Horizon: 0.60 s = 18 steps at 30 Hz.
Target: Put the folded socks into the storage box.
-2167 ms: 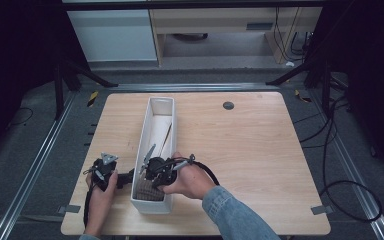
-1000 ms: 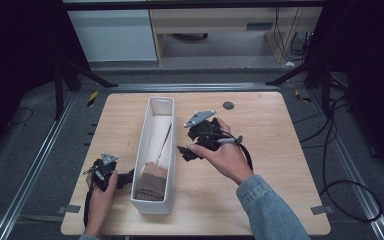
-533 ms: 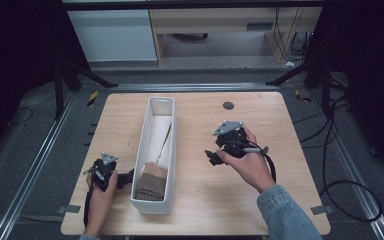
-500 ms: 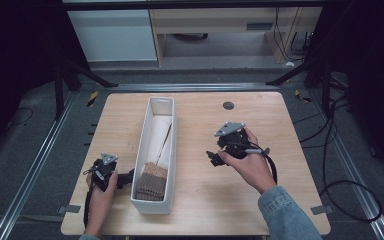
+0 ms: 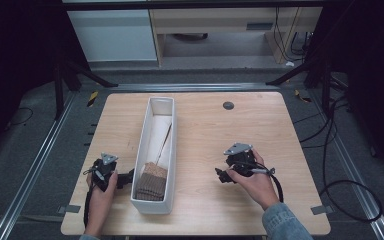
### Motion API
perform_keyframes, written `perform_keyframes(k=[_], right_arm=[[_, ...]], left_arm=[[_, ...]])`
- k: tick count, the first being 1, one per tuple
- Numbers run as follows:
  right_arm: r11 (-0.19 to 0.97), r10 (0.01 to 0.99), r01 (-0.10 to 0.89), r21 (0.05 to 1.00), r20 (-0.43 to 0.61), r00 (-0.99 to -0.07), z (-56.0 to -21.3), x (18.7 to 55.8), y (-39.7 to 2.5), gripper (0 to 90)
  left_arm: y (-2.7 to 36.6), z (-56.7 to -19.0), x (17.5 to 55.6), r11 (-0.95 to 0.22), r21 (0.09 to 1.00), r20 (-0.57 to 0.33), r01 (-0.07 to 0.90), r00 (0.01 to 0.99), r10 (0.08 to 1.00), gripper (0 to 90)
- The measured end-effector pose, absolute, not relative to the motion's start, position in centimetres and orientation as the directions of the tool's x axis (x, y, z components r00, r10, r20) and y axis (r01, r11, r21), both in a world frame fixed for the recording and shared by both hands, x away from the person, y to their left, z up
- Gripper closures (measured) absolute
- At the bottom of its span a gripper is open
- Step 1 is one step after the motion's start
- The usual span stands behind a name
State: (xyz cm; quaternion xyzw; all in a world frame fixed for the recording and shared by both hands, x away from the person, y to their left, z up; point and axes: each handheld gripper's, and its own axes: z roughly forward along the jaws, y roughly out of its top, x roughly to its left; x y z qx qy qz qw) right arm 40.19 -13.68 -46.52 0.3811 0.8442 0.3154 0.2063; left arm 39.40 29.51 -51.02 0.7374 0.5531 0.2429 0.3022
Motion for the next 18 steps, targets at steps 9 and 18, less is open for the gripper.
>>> perform_keyframes(k=[9,18], right_arm=[[0.391,0.859,0.577,0.717,-0.058,-0.509,-48.3,40.9,-16.8,10.7],[0.315,0.905,0.608,0.728,-0.037,-0.425,-49.3,41.8,-18.6,10.1]], left_arm=[[29.5,-51.0,39.4,-0.206,0.714,0.024,0.669,0.271,0.962,0.0],[29.5,-51.0,39.4,-0.205,0.714,0.023,0.669,0.271,0.962,0.0]])
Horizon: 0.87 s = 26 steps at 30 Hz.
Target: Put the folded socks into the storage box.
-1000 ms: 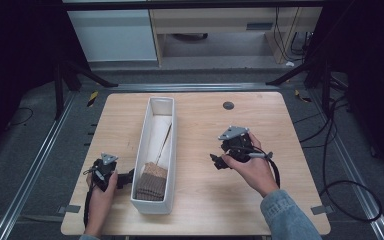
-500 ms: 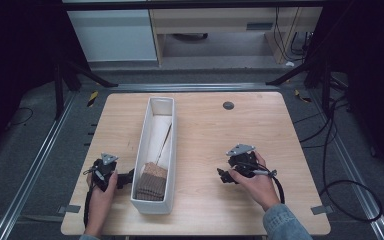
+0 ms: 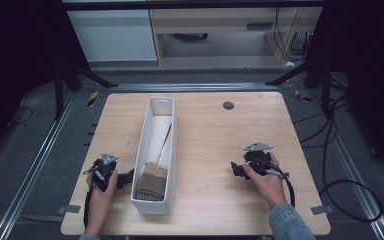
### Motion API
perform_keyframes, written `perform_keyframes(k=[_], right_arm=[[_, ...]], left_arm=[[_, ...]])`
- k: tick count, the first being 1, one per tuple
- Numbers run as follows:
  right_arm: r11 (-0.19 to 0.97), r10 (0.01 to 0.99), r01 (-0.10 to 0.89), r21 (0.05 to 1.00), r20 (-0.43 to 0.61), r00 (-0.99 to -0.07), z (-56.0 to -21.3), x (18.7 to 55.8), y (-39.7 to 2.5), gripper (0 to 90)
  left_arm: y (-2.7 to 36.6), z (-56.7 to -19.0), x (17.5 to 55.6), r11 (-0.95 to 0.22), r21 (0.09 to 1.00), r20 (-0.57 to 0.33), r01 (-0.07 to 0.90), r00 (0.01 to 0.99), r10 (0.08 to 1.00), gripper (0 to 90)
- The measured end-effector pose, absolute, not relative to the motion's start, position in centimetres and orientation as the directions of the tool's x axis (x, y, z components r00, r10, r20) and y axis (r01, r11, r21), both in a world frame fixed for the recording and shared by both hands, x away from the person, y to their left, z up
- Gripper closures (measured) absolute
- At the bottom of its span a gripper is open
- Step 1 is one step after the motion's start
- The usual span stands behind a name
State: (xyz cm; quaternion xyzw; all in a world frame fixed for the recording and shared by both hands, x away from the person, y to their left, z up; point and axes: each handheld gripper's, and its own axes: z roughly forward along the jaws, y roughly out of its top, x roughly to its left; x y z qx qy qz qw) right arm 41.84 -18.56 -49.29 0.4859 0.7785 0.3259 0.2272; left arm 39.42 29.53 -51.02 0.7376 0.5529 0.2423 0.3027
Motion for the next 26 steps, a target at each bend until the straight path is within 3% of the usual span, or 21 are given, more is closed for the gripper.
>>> perform_keyframes(k=[15,26], right_arm=[[0.245,0.937,0.636,0.732,-0.010,-0.348,-50.6,42.8,-18.9,9.0],[0.195,0.960,0.658,0.727,-0.003,-0.282,-51.4,43.0,-19.1,1.3]], left_arm=[[29.6,-51.0,39.6,-0.209,0.714,0.019,0.669,0.279,0.960,0.0],[29.7,-51.0,39.7,-0.207,0.712,0.020,0.670,0.276,0.961,0.0]])
